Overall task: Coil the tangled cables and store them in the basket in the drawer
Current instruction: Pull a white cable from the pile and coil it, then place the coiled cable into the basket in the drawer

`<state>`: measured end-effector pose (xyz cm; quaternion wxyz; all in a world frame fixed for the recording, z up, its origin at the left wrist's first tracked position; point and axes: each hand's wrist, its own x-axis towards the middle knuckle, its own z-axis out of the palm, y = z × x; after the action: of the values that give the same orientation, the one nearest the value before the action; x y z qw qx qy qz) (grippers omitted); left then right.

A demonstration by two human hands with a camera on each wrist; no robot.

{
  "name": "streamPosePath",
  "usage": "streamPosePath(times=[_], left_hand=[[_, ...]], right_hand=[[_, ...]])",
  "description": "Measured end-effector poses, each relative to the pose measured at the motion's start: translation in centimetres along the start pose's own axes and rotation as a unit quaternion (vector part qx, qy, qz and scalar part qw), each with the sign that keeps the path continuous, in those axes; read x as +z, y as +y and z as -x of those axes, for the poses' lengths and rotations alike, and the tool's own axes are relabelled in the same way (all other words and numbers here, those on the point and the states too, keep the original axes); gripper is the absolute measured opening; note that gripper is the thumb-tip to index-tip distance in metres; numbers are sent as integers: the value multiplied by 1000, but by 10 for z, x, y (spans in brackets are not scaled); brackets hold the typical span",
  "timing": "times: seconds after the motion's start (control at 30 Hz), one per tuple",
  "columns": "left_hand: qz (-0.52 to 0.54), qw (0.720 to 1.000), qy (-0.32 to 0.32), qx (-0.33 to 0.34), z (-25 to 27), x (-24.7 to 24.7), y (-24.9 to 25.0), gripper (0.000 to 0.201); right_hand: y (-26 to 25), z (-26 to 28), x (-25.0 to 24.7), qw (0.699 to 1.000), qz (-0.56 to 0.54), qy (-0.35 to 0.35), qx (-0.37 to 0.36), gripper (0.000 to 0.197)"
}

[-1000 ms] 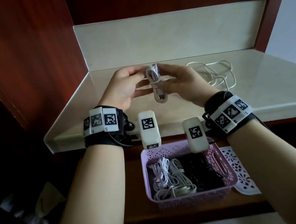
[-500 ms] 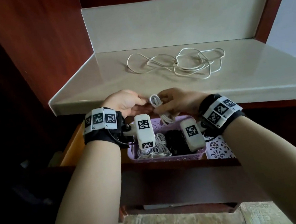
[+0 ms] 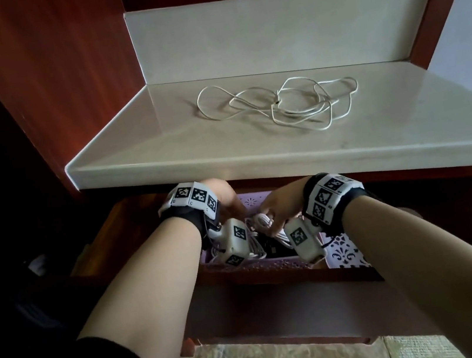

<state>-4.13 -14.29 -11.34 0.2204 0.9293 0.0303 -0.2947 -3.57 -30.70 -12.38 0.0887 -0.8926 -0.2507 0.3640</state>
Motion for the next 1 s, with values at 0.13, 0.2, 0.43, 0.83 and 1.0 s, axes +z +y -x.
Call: streamPosePath(times=[0.13,0.2,0.43,0.83,1.0], left_hand=[[88,988,-117,52,-15,15,6,30],[114,976,-166,77,-18,26,8,32],[-64,969,-197,134,-37,25,18,18],[-173,962,-180,111,-52,44,21,42],[-100,973,-172,121,-51,27,13,20]], right_hand=[[12,-8,7,1000,-7,-17,-7,44],[14,-9,11,999,-29,-12,-21,41],[36,-5,13,998,-49,-36,-16,30],[24,-9,15,997,37,-55,48,12],[24,-3,10,999,-8,-26,36,14]])
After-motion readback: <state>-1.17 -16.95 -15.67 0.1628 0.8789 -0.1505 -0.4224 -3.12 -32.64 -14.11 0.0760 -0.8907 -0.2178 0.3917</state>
